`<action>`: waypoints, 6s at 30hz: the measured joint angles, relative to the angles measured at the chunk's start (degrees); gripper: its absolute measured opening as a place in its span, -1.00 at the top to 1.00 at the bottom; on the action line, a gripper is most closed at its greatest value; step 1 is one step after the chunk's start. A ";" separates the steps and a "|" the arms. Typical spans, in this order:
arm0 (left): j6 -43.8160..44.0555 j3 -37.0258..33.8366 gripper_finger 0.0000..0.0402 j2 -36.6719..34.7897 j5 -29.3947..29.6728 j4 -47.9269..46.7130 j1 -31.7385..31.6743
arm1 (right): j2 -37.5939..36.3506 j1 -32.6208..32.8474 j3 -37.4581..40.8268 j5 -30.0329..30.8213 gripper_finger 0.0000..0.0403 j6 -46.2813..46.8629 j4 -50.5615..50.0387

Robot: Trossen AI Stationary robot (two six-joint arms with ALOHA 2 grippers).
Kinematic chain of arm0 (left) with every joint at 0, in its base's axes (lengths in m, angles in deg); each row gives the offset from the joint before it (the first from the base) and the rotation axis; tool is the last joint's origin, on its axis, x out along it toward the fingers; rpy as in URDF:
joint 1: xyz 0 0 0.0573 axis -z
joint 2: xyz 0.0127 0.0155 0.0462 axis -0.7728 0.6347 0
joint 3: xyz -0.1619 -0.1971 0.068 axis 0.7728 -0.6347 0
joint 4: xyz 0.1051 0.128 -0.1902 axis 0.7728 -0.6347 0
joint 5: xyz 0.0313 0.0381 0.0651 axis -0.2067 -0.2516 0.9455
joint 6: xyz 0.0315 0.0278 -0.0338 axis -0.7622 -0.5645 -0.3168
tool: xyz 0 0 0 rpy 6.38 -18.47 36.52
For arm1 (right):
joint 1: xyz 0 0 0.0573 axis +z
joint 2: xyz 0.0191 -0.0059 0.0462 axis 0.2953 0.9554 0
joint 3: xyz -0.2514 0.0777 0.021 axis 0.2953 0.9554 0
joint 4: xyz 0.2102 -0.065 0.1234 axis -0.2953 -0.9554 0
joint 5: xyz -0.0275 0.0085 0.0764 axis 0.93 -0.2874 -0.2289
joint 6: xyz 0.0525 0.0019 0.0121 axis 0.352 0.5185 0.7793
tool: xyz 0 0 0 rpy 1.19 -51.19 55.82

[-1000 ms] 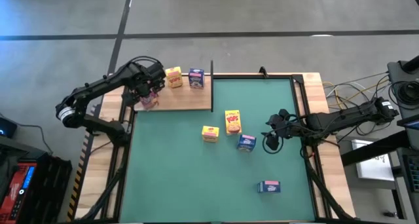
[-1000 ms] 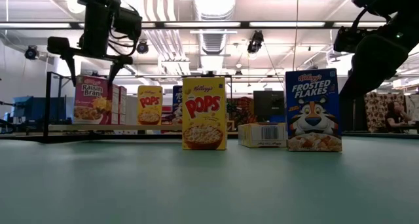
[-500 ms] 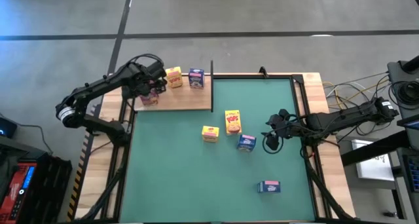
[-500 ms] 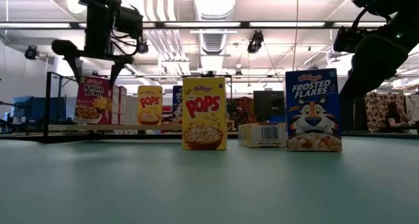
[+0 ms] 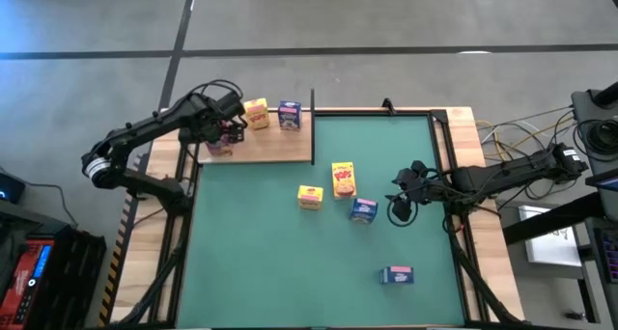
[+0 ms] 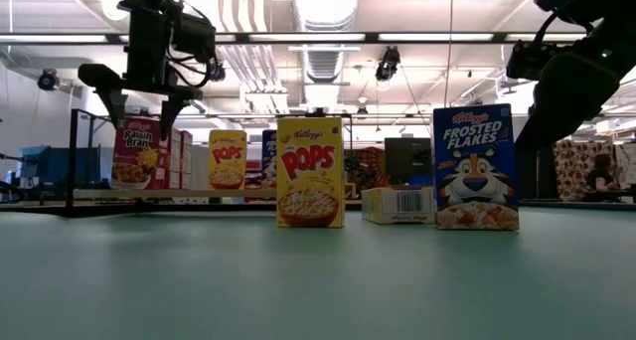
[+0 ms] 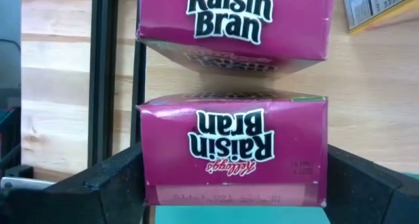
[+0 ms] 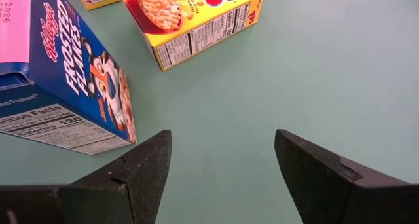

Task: Stack cereal on shelf
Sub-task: Put the pink cereal box on the shelf aligned with the pink cereal boxes

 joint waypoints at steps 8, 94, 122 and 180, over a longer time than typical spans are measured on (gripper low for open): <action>-3.52 -0.36 -0.71 -0.35 -0.57 0.09 0.00 | 0.00 -0.01 0.00 0.00 -0.29 0.00 -0.02; 21.32 -2.22 -0.99 -8.61 -5.36 0.30 15.70 | 0.00 -0.01 0.00 0.00 -0.29 0.00 -0.02; 14.68 -3.58 -0.99 -6.95 5.01 -0.44 14.93 | 0.00 -0.02 0.00 0.00 -0.29 0.00 -0.02; 19.16 -12.37 -0.99 -5.95 6.86 8.26 13.83 | -0.02 -0.01 0.00 0.00 -0.29 0.00 -0.01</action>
